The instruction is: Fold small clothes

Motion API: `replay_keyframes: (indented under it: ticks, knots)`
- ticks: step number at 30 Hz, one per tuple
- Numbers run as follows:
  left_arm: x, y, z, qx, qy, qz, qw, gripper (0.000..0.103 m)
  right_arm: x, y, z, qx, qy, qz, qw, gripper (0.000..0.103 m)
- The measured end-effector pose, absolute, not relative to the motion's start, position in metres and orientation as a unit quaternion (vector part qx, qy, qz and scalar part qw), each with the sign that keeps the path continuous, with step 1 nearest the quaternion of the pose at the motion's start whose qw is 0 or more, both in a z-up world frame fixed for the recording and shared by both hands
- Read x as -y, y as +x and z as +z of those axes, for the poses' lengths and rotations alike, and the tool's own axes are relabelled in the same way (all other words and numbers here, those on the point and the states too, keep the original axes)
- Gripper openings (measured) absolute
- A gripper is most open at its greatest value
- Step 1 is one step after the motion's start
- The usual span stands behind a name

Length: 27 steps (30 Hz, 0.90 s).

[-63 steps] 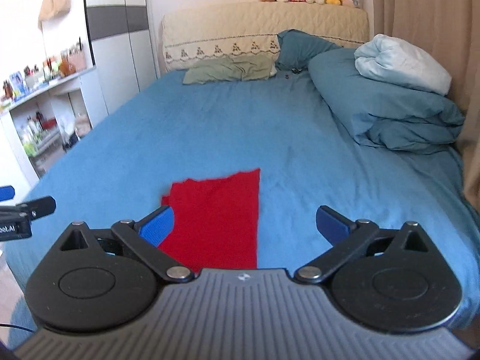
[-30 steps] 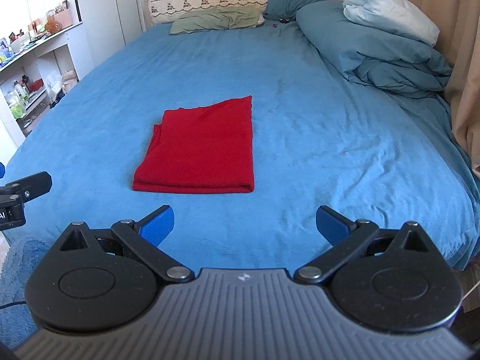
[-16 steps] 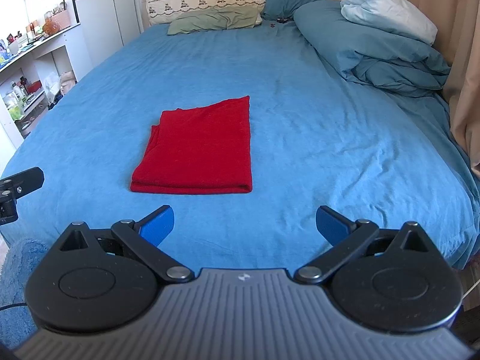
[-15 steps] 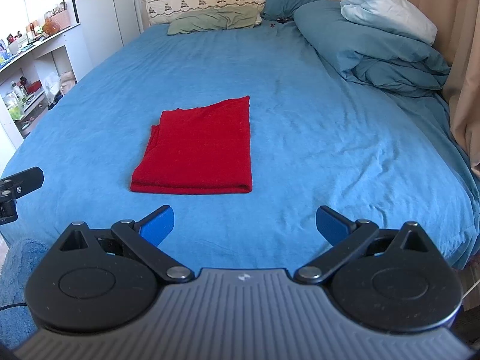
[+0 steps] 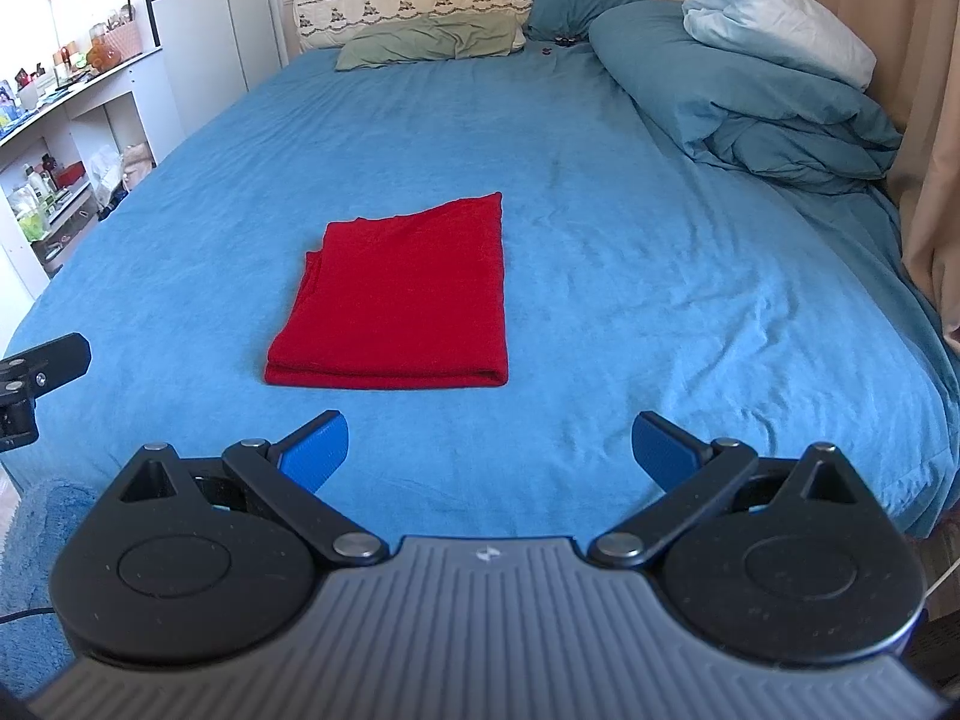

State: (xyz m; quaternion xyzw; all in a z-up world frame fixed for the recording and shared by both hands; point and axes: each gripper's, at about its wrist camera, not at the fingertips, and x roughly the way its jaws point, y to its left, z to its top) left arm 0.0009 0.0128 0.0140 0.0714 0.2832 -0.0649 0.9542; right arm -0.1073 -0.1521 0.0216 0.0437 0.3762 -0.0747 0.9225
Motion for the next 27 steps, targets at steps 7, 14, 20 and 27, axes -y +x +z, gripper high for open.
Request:
replay_keyframes:
  ticks: [7,14,20,27]
  knots:
    - [-0.0129,0.0015,0.0140,-0.283,0.071,-0.065,0.954,0.103,0.1513,-0.1067,0.0223,-0.377,0.043,-0.074,0.922,0.103]
    - [-0.0141,0.0025,0.0140,-0.285,0.072,-0.065,0.954,0.103,0.1503,-0.1062,0.0232,-0.376,0.042,-0.076,0.922,0.103]
    - [-0.0162,0.0042,0.0141,-0.288,0.071,-0.065,0.953,0.103,0.1474,-0.1058,0.0242,-0.375,0.041,-0.077,0.923,0.103]
    - [-0.0187,0.0071,0.0117,-0.290,0.069,-0.064,0.953,0.103,0.1457,-0.1043,0.0245,-0.375,0.042,-0.076,0.923,0.103]
